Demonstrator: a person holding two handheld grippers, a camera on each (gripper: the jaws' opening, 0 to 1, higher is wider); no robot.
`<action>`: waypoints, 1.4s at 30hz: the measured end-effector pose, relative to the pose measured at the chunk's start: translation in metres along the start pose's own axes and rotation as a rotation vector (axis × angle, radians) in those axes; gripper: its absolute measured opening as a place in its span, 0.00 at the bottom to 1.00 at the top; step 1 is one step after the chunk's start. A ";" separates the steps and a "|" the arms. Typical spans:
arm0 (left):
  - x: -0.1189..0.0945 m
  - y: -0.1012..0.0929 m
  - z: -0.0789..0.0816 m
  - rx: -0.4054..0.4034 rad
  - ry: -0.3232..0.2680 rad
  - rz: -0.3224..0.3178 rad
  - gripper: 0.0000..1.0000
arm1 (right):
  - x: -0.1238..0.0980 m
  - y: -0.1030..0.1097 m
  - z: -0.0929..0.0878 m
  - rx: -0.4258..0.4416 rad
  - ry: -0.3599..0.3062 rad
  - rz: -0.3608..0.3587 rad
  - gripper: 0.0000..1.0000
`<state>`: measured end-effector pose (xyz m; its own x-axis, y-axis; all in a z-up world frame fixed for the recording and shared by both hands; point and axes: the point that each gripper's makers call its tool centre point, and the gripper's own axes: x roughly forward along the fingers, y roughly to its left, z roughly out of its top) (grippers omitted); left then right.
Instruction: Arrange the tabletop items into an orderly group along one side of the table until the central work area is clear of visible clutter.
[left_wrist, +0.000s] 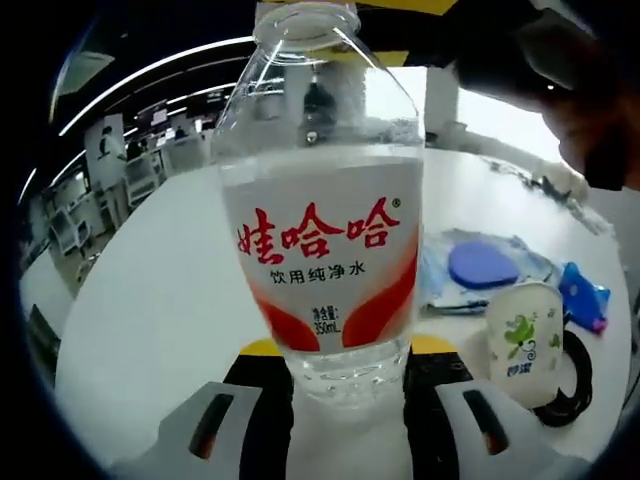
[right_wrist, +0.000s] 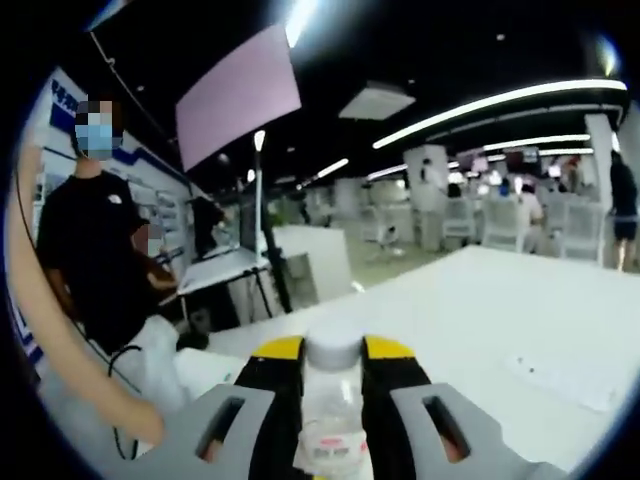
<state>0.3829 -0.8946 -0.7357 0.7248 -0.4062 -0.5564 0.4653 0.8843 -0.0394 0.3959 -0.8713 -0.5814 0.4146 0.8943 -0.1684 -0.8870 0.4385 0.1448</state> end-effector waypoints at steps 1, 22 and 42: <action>0.002 0.000 0.000 -0.009 0.004 0.003 0.39 | 0.002 -0.001 -0.001 -0.013 0.010 0.006 0.17; 0.021 0.006 -0.008 -0.042 0.014 0.058 0.40 | 0.007 -0.008 -0.019 -0.051 0.063 0.110 0.17; 0.031 0.010 -0.003 -0.046 -0.034 0.099 0.40 | 0.002 -0.006 -0.020 -0.080 0.051 0.120 0.17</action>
<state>0.4086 -0.8979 -0.7559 0.7832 -0.3233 -0.5311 0.3673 0.9298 -0.0242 0.3985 -0.8739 -0.6019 0.2957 0.9333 -0.2039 -0.9438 0.3184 0.0886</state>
